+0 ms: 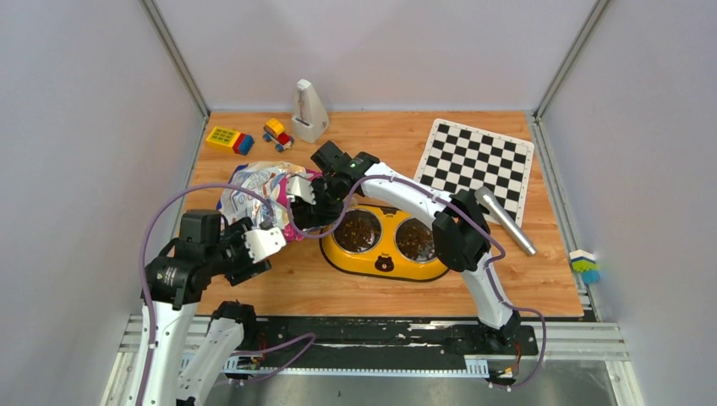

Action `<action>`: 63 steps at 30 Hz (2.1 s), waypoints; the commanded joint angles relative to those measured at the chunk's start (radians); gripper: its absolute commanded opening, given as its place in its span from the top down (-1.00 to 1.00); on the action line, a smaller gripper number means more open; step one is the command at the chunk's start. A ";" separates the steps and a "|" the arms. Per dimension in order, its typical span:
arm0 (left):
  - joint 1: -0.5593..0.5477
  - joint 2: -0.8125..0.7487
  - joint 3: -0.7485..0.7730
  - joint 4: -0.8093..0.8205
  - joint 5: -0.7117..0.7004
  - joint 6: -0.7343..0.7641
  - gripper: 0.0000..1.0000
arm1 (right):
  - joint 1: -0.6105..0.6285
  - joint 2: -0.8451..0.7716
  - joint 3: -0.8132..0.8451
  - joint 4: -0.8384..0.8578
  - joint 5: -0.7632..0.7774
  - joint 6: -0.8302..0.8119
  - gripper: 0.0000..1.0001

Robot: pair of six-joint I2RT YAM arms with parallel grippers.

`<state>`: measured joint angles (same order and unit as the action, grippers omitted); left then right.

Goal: Serve the pet food
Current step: Collect the pet food from the pet food bag.

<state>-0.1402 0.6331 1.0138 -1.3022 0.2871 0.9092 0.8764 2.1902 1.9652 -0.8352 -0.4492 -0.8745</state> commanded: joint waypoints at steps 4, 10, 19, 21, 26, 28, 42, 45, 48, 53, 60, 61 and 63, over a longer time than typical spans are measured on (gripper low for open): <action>0.007 -0.051 -0.125 0.154 -0.123 0.015 -0.08 | 0.004 -0.003 0.061 0.003 -0.073 0.013 1.00; 0.007 -0.078 -0.164 0.221 -0.115 -0.034 0.97 | 0.006 0.003 0.049 -0.007 -0.084 0.019 1.00; 0.007 -0.078 -0.115 0.249 -0.026 -0.125 1.00 | 0.032 0.063 0.071 0.017 -0.117 0.097 1.00; 0.007 -0.087 -0.114 0.257 -0.010 -0.147 1.00 | 0.041 0.079 0.073 0.038 -0.127 0.123 1.00; 0.016 -0.103 -0.128 0.273 0.039 -0.177 1.00 | 0.061 0.124 0.079 0.116 -0.142 0.203 1.00; 0.016 -0.102 -0.134 0.278 0.052 -0.188 1.00 | 0.070 0.147 0.095 0.130 -0.139 0.225 1.00; 0.033 -0.139 -0.143 0.322 0.076 -0.281 1.00 | 0.095 0.172 0.139 0.201 -0.181 0.374 1.00; 0.036 -0.151 -0.158 0.349 0.024 -0.300 1.00 | 0.077 0.096 0.075 0.244 -0.208 0.406 1.00; 0.040 -0.153 -0.177 0.378 -0.023 -0.328 1.00 | 0.048 0.021 0.017 0.272 -0.229 0.439 1.00; 0.045 -0.149 -0.192 0.412 -0.075 -0.348 1.00 | 0.019 -0.109 -0.088 0.293 -0.211 0.428 1.00; 0.050 -0.144 -0.193 0.419 -0.076 -0.359 1.00 | -0.017 -0.260 -0.228 0.266 -0.158 0.358 1.00; 0.050 -0.144 -0.192 0.419 -0.076 -0.360 1.00 | -0.024 -0.274 -0.240 0.257 -0.151 0.346 1.00; 0.051 -0.144 -0.190 0.415 -0.071 -0.361 1.00 | -0.043 -0.303 -0.263 0.243 -0.139 0.334 1.00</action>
<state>-0.0975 0.4892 0.8135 -1.0351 0.2077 0.5697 0.8604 1.9759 1.7355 -0.5896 -0.6006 -0.4957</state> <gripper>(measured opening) 0.017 0.309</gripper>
